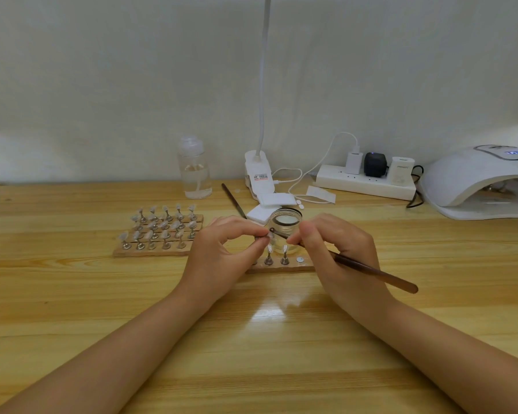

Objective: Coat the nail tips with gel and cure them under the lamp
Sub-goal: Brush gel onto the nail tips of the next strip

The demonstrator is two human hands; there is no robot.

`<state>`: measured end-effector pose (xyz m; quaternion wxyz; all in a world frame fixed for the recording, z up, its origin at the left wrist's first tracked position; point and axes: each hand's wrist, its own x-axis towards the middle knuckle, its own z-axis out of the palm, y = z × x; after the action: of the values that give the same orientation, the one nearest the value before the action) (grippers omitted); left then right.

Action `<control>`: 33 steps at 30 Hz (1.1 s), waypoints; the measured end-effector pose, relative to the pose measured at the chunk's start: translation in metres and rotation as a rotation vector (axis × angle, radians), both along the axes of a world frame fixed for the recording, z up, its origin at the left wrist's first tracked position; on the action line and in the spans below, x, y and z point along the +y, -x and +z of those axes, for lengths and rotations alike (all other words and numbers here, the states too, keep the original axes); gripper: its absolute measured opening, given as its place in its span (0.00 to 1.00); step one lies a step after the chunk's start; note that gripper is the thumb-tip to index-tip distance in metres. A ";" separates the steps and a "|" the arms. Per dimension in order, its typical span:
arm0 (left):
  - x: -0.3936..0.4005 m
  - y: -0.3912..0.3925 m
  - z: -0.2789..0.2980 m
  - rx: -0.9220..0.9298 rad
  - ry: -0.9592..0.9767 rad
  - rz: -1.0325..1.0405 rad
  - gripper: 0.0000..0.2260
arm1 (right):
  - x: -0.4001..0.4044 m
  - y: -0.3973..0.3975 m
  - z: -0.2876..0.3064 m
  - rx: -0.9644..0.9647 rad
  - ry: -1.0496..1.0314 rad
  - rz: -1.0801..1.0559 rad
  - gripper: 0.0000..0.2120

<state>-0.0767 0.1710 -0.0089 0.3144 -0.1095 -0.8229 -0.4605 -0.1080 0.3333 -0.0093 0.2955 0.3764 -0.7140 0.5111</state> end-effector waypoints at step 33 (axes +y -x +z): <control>0.002 -0.002 0.003 -0.058 -0.008 0.018 0.10 | 0.002 -0.003 -0.001 -0.151 0.101 0.062 0.19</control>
<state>-0.0742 0.1728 -0.0060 0.2951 -0.0875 -0.8308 -0.4637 -0.1051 0.3350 -0.0105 0.2434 0.3433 -0.6957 0.5821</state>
